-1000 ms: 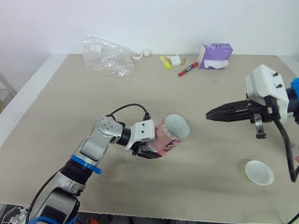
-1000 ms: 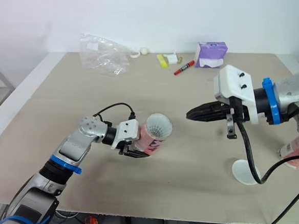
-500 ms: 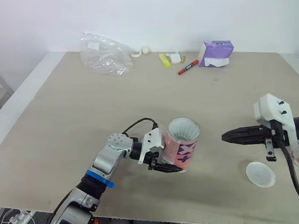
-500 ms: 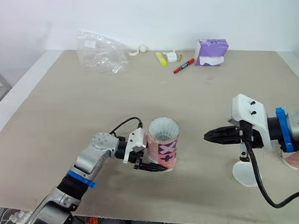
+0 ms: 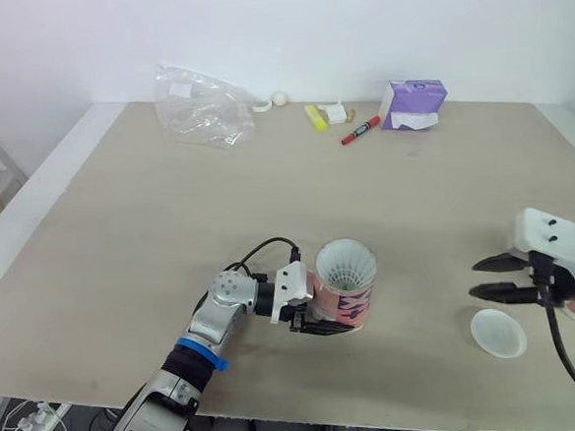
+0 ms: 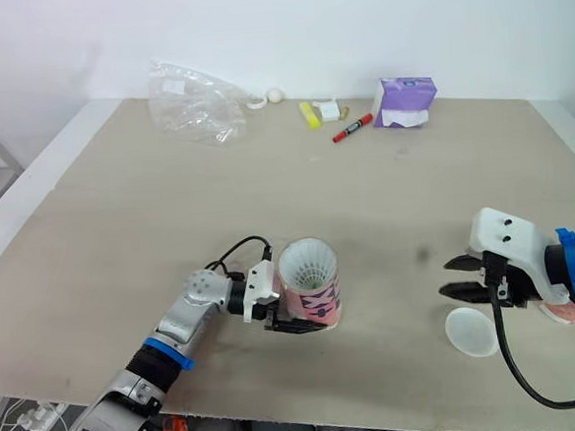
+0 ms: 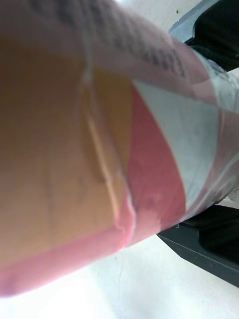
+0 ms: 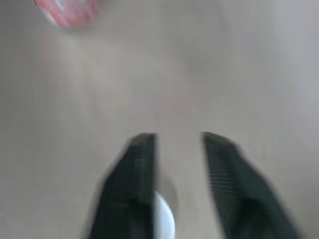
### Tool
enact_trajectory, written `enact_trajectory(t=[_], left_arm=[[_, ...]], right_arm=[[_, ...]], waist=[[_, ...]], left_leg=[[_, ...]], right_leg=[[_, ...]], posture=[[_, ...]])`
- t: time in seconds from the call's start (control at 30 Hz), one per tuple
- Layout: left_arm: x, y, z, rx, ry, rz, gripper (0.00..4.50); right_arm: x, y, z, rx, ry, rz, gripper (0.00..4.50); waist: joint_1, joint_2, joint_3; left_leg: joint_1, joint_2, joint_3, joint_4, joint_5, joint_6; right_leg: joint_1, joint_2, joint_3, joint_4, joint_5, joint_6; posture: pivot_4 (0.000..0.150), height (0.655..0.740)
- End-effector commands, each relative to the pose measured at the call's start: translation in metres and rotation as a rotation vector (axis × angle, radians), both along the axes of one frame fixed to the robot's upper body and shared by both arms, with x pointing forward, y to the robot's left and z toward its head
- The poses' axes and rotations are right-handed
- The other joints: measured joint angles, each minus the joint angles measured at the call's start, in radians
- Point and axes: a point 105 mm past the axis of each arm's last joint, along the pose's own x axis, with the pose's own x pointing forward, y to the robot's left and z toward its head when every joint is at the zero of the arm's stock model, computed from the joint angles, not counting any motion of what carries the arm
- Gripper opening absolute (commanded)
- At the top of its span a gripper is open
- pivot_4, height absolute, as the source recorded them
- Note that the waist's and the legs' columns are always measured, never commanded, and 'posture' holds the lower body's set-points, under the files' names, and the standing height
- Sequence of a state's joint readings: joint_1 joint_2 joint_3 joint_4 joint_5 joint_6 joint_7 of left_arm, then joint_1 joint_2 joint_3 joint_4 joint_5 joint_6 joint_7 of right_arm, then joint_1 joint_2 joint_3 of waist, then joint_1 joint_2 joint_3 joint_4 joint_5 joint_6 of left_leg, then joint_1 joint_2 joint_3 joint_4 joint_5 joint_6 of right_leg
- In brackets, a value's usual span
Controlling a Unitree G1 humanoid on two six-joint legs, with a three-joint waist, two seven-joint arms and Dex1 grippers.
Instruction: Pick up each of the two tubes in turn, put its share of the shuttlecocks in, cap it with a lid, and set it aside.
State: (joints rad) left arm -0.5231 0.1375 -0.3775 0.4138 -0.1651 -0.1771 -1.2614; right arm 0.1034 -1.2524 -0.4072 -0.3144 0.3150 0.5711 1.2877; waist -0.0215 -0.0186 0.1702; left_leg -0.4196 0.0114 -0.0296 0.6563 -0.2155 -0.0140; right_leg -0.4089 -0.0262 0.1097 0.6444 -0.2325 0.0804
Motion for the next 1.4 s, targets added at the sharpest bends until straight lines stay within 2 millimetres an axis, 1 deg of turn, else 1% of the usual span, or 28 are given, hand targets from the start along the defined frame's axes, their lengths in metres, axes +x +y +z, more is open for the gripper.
enact_trajectory(t=[0.03, 0.07, 0.1, 0.3, 0.5, 0.6, 0.73, 0.77, 0.8, 0.83, 0.87, 1.23, 1.33, 1.4], left_arm=[[0.002, -0.002, 0.001, 0.004, -0.014, 0.007, 2.86], [0.002, -0.003, 0.000, 0.012, -0.020, 0.003, 2.86], [0.002, -0.003, 0.000, 0.016, -0.025, 0.000, 2.86], [0.002, -0.002, -0.001, 0.038, -0.052, -0.012, 2.86], [0.003, -0.001, -0.001, 0.047, -0.067, -0.009, 2.86], [0.004, 0.000, -0.001, 0.047, -0.069, 0.001, 2.86], [0.005, 0.002, -0.001, 0.049, -0.068, 0.013, 2.86], [0.005, 0.002, -0.002, 0.049, -0.068, 0.015, 2.86], [0.006, 0.002, -0.002, 0.049, -0.068, 0.017, 2.86], [0.006, 0.003, -0.002, 0.050, -0.068, 0.018, 2.86], [0.006, 0.003, -0.002, 0.050, -0.068, 0.019, 2.86], [0.008, 0.000, -0.001, 0.044, -0.059, 0.029, 2.86], [0.008, 0.000, -0.001, 0.044, -0.056, 0.031, 2.86], [0.009, 0.000, -0.001, 0.045, -0.054, 0.035, 2.86]], right_arm=[[-0.002, -0.014, -0.007, -0.072, 0.023, 0.025, 3.80], [-0.002, -0.018, -0.011, -0.085, 0.023, 0.039, 4.30], [-0.002, -0.020, -0.014, -0.093, 0.020, 0.050, 4.42], [0.001, -0.035, -0.028, -0.128, 0.046, 0.074, 4.42], [0.008, -0.040, -0.033, -0.149, 0.043, 0.086, 4.42], [0.012, -0.038, -0.037, -0.149, 0.050, 0.090, 3.72], [0.007, -0.039, -0.045, -0.152, 0.098, 0.088, 1.90], [0.005, -0.040, -0.047, -0.152, 0.110, 0.085, 1.19], [0.003, -0.041, -0.048, -0.155, 0.119, 0.086, 0.86], [0.002, -0.041, -0.049, -0.156, 0.128, 0.086, 0.40], [0.000, -0.041, -0.050, -0.154, 0.134, 0.086, 0.04], [-0.004, -0.034, -0.047, -0.144, 0.123, 0.107, 0.04], [-0.001, -0.027, -0.040, -0.128, 0.093, 0.130, 0.04], [0.005, -0.017, -0.025, -0.121, 0.037, 0.162, 0.04]], waist=[[0.000, 0.000, 0.000], [0.000, 0.000, 0.000], [-0.001, 0.000, 0.000], [-0.002, 0.000, 0.000], [-0.002, 0.001, 0.000], [-0.002, 0.001, -0.001], [-0.002, 0.001, -0.001], [-0.002, 0.001, -0.001], [-0.002, 0.001, -0.001], [-0.002, 0.001, -0.001], [-0.002, 0.002, -0.001], [-0.002, 0.001, -0.001], [-0.002, 0.002, -0.001], [-0.002, 0.002, -0.001]], left_leg=[[0.000, 0.000, 0.000, 0.000, 0.000, 0.000], [0.000, 0.000, 0.000, 0.000, 0.000, 0.000], [0.001, 0.000, 0.000, 0.000, 0.000, 0.000], [0.002, 0.000, 0.001, 0.001, 0.000, -0.001], [0.003, 0.000, 0.001, 0.001, 0.001, -0.001], [0.003, 0.000, 0.001, 0.001, 0.001, -0.001], [0.003, 0.000, 0.001, 0.001, 0.001, -0.001], [0.004, 0.000, 0.001, 0.001, 0.001, -0.001], [0.004, 0.000, 0.001, 0.001, 0.001, -0.001], [0.004, 0.000, 0.001, 0.001, 0.001, -0.001], [0.004, 0.000, 0.001, 0.001, 0.001, -0.001], [0.005, 0.000, 0.001, 0.001, 0.001, 0.000], [0.005, 0.000, 0.001, 0.001, 0.001, 0.000], [0.005, 0.000, 0.001, 0.001, 0.001, 0.000]], right_leg=[[0.000, 0.000, 0.000, 0.000, 0.001, 0.001], [0.000, 0.000, 0.000, 0.000, 0.001, 0.001], [0.001, 0.000, 0.000, 0.000, 0.001, 0.001], [0.002, 0.000, 0.001, 0.000, 0.000, -0.001], [0.002, 0.000, 0.001, 0.000, 0.001, 0.000], [0.002, 0.000, 0.002, 0.000, 0.001, 0.000], [0.002, 0.000, 0.002, 0.000, 0.001, 0.000], [0.003, 0.000, 0.002, 0.000, 0.001, 0.000], [0.003, 0.000, 0.002, 0.000, 0.001, 0.000], [0.003, 0.000, 0.002, 0.000, 0.001, 0.000], [0.003, 0.000, 0.002, 0.000, 0.001, 0.000], [0.004, 0.001, 0.002, 0.000, 0.001, -0.001], [0.004, 0.001, 0.002, 0.000, 0.001, -0.001], [0.004, 0.001, 0.002, 0.000, 0.001, -0.001]], posture=[[0.150, 0.7400], [0.150, 0.7400], [0.150, 0.7400], [0.150, 0.7400], [0.150, 0.7400], [0.150, 0.7400], [0.150, 0.7400], [0.150, 0.7400], [0.150, 0.7400], [0.150, 0.7400], [0.150, 0.7400], [0.150, 0.7400], [0.150, 0.7400], [0.150, 0.7400]])
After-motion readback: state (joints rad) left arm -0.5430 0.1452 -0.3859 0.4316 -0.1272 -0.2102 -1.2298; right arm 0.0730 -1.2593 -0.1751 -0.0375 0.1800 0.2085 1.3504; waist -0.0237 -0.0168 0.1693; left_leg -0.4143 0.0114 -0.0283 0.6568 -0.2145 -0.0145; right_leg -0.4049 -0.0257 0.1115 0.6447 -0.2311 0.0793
